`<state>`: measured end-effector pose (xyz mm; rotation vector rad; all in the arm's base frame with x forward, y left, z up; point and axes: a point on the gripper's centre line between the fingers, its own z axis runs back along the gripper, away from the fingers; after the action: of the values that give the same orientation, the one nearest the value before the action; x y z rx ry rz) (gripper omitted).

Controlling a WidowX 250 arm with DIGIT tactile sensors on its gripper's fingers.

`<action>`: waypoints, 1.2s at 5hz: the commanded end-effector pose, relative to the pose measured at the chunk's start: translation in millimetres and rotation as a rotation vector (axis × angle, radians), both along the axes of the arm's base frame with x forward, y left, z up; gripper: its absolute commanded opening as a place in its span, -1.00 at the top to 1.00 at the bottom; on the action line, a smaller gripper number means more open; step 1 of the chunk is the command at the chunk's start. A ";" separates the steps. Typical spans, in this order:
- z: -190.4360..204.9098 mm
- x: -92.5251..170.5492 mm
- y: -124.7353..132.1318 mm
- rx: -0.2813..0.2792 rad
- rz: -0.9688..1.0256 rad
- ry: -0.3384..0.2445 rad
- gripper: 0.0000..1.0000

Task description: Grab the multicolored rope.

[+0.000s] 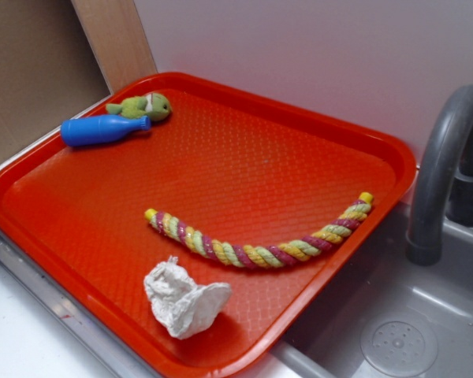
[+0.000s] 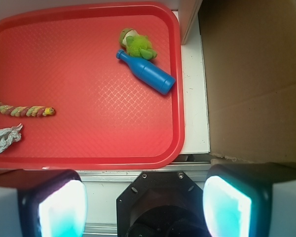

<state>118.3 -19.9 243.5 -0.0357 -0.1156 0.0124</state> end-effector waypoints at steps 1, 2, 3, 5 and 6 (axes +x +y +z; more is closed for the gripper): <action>0.0 0.0 0.0 0.000 0.000 0.000 -1.00; 0.3 27.1 -7.1 -0.023 -0.026 -0.011 -1.00; 4.6 49.1 -26.1 -0.031 -0.069 -0.017 -1.00; -0.8 81.2 -96.4 0.039 -0.393 -0.050 -1.00; -8.3 90.9 -135.4 0.070 -0.565 -0.070 -1.00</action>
<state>216.1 -145.4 220.6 0.0247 -0.1140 -0.5331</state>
